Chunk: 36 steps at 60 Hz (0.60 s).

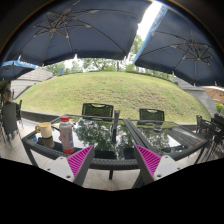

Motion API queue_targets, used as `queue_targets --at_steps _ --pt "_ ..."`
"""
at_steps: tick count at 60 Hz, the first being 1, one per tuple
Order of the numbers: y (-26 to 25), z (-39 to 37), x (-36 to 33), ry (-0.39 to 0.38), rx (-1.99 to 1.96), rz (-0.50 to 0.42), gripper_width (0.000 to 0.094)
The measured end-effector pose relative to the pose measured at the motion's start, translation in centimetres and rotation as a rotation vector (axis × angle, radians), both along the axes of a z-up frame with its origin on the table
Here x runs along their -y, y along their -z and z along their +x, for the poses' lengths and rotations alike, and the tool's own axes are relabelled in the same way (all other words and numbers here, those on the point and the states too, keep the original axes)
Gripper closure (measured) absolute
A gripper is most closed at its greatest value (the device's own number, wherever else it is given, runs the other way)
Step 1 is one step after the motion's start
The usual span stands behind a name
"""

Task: Pour water

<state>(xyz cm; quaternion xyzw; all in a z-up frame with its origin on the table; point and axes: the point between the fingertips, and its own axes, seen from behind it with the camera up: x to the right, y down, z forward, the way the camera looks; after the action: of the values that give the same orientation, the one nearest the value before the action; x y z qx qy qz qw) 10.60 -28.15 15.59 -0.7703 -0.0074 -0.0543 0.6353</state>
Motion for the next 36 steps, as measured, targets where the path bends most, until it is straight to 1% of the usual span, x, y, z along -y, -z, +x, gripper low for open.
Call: queue_targets --at_steps 7,21,26,36 --pt "-0.2 -0.1 -0.2 0.028 -0.018 0.019 0.0093" --pt "0.0 0.7 -0.4 0.045 0.003 0.013 0.0092" --pt "0.1 -0.6 -0.8 0.006 -0.015 0.005 0.0103" --pt "0.9 -6.9 -4.1 -0.144 -0.024 -0.012 0.0105"
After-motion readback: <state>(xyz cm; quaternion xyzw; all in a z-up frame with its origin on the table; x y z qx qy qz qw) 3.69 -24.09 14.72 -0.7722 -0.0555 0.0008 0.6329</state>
